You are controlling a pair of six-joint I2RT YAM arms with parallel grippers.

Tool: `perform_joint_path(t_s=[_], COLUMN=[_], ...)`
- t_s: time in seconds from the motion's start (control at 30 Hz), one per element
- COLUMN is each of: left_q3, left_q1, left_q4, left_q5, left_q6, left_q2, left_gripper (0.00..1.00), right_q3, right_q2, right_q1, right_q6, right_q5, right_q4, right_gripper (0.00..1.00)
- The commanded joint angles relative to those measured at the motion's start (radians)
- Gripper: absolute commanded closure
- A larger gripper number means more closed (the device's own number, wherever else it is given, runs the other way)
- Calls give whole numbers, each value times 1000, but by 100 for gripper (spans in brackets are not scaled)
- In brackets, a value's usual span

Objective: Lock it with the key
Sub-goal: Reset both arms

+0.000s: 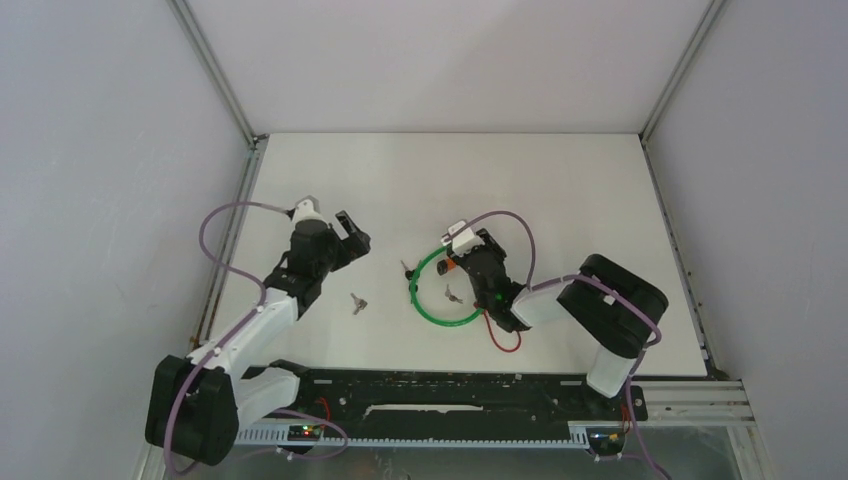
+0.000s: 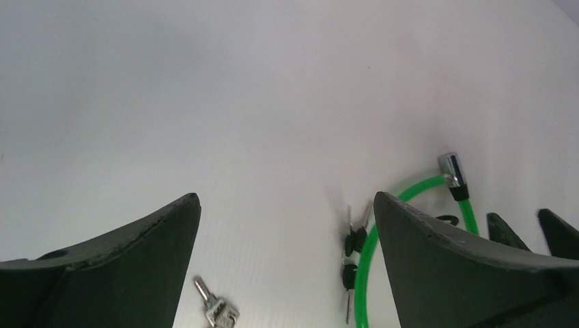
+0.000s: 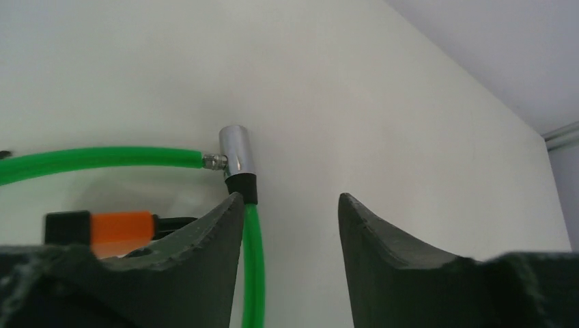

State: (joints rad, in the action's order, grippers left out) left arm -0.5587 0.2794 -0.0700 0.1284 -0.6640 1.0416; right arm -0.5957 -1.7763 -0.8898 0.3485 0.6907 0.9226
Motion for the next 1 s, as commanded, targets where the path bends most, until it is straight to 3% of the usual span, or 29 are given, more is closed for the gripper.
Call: perform_joint_path(t_s=[0.0,0.2,0.4,0.53,0.67,0.83,0.97], left_q3=[-44,-68,29,11,33,54,90], left_q1=[5,61,139,142,142,141,147], left_q4=[131,196,373,351,383,384,376], left_q5=[98,280,415,436,411,402,396], left_q6=[93,157,277,268,260,242,228], left_q2=[73,152,115,99,86,40,-18], left_gripper=[0,0,0,0,0,0,0], right_q3=[-33,-33,-31,-29,11,188,220], right_q2=[85,192,359,366,309,285,346], right_q1=[50,80,216,385,570,707,713], right_q6=[-213,-394,-685,-891,-1071,-1245,-1246], right_q5=[-52,-82,-517,-776,-988,-1013,-920], right_q4=[-137,-204,-380,-422,-337,-38,-75], right_gripper=[40,33,1,1,1,1,1])
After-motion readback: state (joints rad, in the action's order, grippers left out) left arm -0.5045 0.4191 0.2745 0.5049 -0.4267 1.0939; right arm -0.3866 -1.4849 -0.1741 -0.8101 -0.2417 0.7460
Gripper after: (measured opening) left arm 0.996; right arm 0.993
